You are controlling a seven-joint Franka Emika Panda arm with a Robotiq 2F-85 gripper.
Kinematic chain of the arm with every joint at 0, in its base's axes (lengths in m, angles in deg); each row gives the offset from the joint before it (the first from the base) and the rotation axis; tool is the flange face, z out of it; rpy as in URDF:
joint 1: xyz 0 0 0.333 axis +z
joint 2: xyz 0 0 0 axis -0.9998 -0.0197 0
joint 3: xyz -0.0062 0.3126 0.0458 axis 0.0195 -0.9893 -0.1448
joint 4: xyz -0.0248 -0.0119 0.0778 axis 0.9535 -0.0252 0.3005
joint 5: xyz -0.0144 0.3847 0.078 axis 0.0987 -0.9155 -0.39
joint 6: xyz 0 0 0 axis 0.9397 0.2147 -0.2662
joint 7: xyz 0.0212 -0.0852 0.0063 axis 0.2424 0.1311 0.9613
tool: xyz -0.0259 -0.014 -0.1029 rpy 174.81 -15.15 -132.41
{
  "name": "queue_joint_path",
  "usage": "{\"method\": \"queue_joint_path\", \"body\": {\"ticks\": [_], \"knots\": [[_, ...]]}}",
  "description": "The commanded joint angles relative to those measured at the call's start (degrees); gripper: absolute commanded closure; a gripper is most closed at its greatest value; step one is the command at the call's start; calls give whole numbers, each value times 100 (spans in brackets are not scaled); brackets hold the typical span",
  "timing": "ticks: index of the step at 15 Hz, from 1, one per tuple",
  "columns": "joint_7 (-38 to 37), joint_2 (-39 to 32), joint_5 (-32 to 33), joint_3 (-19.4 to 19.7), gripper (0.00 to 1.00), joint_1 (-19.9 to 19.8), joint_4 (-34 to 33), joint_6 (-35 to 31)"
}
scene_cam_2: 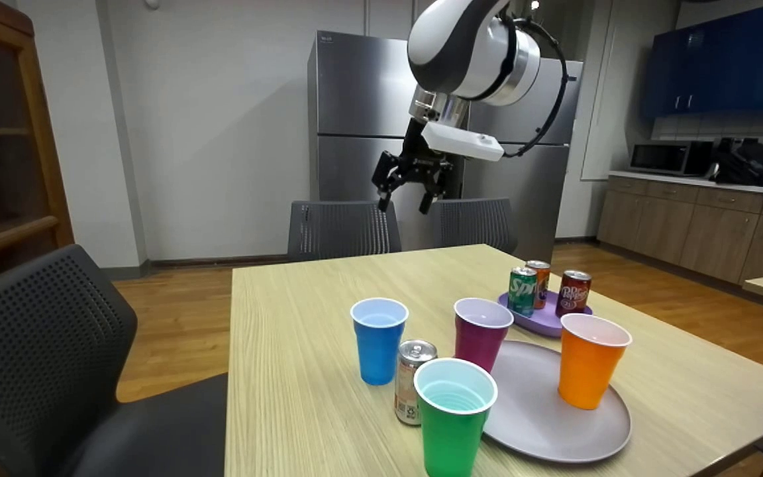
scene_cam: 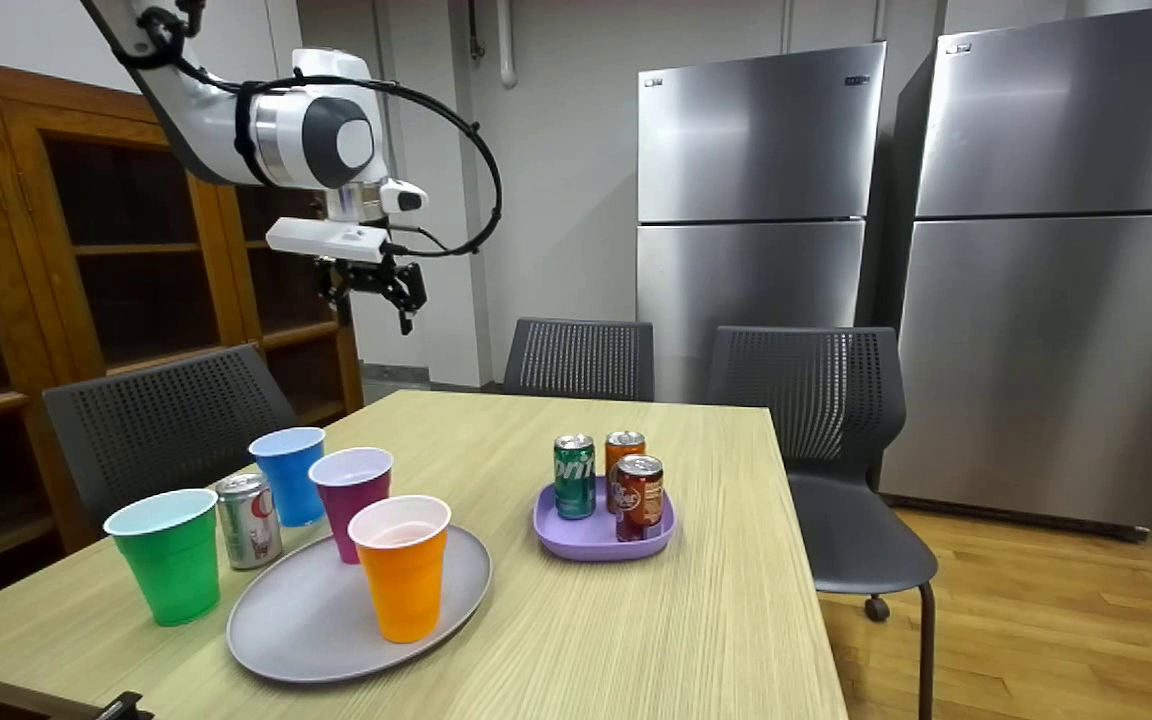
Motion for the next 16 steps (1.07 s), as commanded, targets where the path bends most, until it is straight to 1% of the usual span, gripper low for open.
{"method": "queue_joint_path", "body": {"ticks": [1,4,6,10,12,16], "knots": [[13,1,-16,38,0,39,-8,13],[76,-88,91,28,0,94,-124,18],[253,-105,-22,-87,0,85,-162,-34],[851,-118,-323,-407,0,6,-109,242],[1038,-133,-447,-497,0,8,-47,357],[1047,-161,-619,-527,0,17,135,344]]}}
